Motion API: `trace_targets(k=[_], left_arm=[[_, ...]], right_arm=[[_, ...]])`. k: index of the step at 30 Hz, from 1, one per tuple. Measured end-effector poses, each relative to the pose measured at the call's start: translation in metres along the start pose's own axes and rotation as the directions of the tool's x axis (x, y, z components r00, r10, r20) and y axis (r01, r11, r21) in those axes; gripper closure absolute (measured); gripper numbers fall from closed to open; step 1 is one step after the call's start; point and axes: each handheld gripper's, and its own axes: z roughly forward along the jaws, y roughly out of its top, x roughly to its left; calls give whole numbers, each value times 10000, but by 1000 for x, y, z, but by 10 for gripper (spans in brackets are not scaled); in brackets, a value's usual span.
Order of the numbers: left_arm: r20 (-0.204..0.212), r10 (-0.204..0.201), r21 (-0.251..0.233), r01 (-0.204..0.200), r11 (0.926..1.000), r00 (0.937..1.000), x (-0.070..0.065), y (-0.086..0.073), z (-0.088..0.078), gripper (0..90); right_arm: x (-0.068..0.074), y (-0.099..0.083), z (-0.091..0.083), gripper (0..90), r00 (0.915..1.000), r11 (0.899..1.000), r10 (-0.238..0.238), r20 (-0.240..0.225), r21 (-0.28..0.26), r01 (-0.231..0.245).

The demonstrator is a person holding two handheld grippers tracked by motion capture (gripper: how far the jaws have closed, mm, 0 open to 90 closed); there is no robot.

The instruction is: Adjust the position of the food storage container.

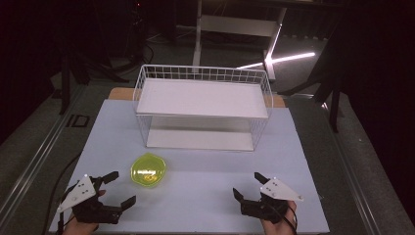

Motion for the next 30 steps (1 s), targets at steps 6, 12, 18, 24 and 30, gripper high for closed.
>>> trace_targets(k=[6,12,18,24,30], left_arm=[[66,188,189,-189,9996,9998,-4,2,2,13],[-81,367,162,-366,9992,9993,-7,5,0,13],[-115,-224,-314,220,9993,9997,-4,14,-4,13],[-830,-51,388,84,9992,9965,0,19,-3,13],[-1196,409,992,-291,9946,9920,0,16,-6,197]], right_arm=[[5,2,-2,139,9997,9998,-141,-195,-138,138],[6,3,-4,139,9994,9997,-60,-342,-233,52],[7,3,-4,139,9991,9996,-86,-425,-273,74],[7,4,-4,139,9986,9994,45,-524,-335,-62],[6,3,-2,140,9982,9995,76,-587,-314,-95]])
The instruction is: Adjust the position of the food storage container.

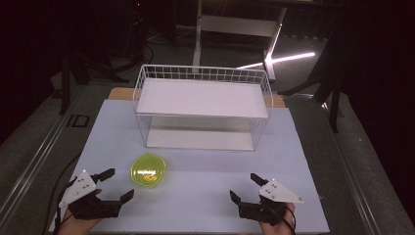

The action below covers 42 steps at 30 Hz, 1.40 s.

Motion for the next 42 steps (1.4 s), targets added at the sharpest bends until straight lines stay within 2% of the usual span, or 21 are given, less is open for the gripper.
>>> trace_targets(k=[2,4,5,6,7,8,10,12,13,15,16,18,19,20,24,26,30,33,37,39,42], left_arm=[[-201,112,291,-106,9995,9997,3,-2,1,335],[-572,-145,654,182,9977,9983,7,-4,3,420],[-572,-145,654,182,9977,9983,7,-4,3,517],[-637,-305,777,354,9963,9975,9,-7,3,586],[-837,-320,816,389,9959,9960,9,-8,4,586],[-839,-374,890,449,9950,9958,9,-10,4,660],[-766,-158,1152,246,9930,9969,8,-13,6,814],[-330,-48,1725,105,9850,9994,4,-19,13,886],[-234,10,1875,34,9823,9997,3,-21,16,895],[-144,193,2369,-153,9714,9997,0,-25,24,900],[-144,193,2369,-153,9714,9997,0,-25,24,900],[-269,270,2911,-180,9565,9993,0,-27,31,900],[-232,303,2906,-222,9566,9993,0,-29,34,900],[-180,505,3182,-422,9471,9986,0,-31,41,900],[-122,586,3267,-514,9437,9982,-1,-32,45,900],[-246,550,3558,-426,9336,9982,1,-30,54,900],[-345,377,3561,-229,9342,9987,3,-29,62,900],[-350,472,3537,-318,9348,9983,1,-28,66,900],[39,660,3499,-632,9347,9978,-8,-25,78,900],[132,762,3527,-760,9327,9970,-11,-25,78,900],[12,914,3810,-850,9206,9958,-10,-25,71,900]], right_arm=[[0,0,0,140,10000,10000,30,0,-3,-30],[0,0,0,140,10000,10000,39,-21,-7,-39],[0,0,0,140,10000,10000,39,-21,-7,-39],[1,0,0,140,9999,10000,12,-125,-56,-13],[1,0,0,140,9999,10000,12,-125,-56,-13],[1,1,0,140,9998,9999,15,-217,-100,-17],[1,1,-1,140,9995,9998,12,-301,-206,-18],[0,1,-1,140,9995,9998,34,-322,-176,-39],[0,0,0,140,9995,9999,13,-309,-153,-17],[-1,0,1,140,9994,9999,35,-333,-137,-40],[-1,0,1,140,9994,9999,35,-333,-137,-40],[-1,0,1,140,9994,9999,56,-333,-141,-61],[-1,0,1,140,9994,9999,50,-332,-148,-55],[-1,0,1,140,9994,9999,50,-344,-147,-55],[-1,0,0,140,9994,9999,66,-338,-147,-71],[-1,0,1,140,9992,9999,92,-377,-99,-96],[-1,0,1,140,9992,9999,89,-401,-109,-94],[-2,0,1,141,9991,9999,103,-410,-108,-107],[-2,-1,1,141,9990,9999,120,-437,-59,-123],[-2,-1,1,142,9989,9999,127,-440,-56,-130],[-2,-1,0,141,9989,9999,136,-447,-86,-140]])
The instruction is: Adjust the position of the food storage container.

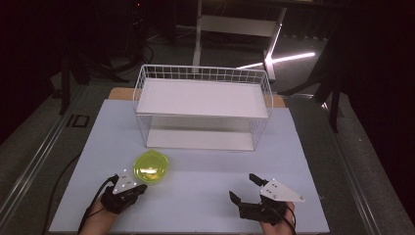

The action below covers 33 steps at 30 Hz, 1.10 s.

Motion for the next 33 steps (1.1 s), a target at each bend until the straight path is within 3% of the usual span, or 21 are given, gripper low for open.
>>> trace_targets(k=[2,3,4,6,7,10,14,20,26,31,33], left_arm=[[-415,-125,47,127,9999,9991,8,-3,-5,900],[-415,-125,47,127,9999,9991,8,-3,-5,900],[-684,-396,-44,393,9992,9969,18,-3,-6,900],[-846,-470,-58,466,9989,9953,23,-2,-7,900],[-1067,-627,-133,616,9980,9923,32,-1,-5,900],[-1128,-636,-248,611,9978,9916,38,1,-1,900],[-828,-657,-402,625,9972,9944,43,4,9,900],[-613,-508,-308,490,9983,9968,33,8,17,900],[37,-122,-492,123,9987,9999,8,26,28,900],[251,-179,-582,194,9981,9995,-4,40,43,900],[528,-241,-617,273,9977,9983,-7,44,48,900]], right_arm=[[0,0,0,142,10000,10000,-14,-2,-40,14],[0,0,0,142,10000,10000,-14,-2,-40,14],[0,1,0,142,10000,10000,-14,3,-57,14],[0,1,0,142,10000,10000,-2,-1,-62,2],[1,1,-1,142,10000,10000,-74,14,-42,74],[2,1,-1,142,10000,10000,-88,-5,-38,88],[0,1,-1,142,10000,10000,-65,5,-59,65],[-1,0,-1,143,10000,10000,32,2,1,-32],[1,0,1,144,10000,9999,-1,-16,111,1],[0,0,1,144,10000,9999,9,-10,129,-9],[0,0,1,143,10000,9999,-29,2,128,29]])
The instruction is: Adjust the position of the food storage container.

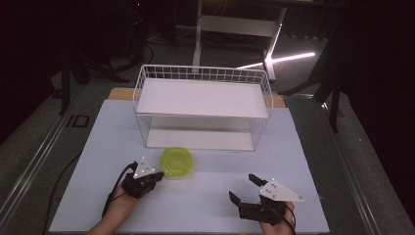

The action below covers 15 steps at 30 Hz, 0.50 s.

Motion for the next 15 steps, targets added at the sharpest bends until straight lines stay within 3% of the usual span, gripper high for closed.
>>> trace_targets(k=[4,6,10,15], left_arm=[[180,271,261,-276,9993,9995,-6,3,6,900],[-18,302,261,-301,9992,9995,-3,2,5,900],[-387,9,169,-2,9999,9992,6,1,5,900],[-277,-179,200,185,9996,9995,6,4,10,900]], right_arm=[[-1,0,-1,144,10000,10000,18,10,-45,-17],[-2,0,-1,144,10000,10000,81,-25,-49,-81],[-3,0,-2,144,10000,9999,99,15,-85,-98],[-2,0,-1,144,10000,10000,58,-3,-48,-58]])
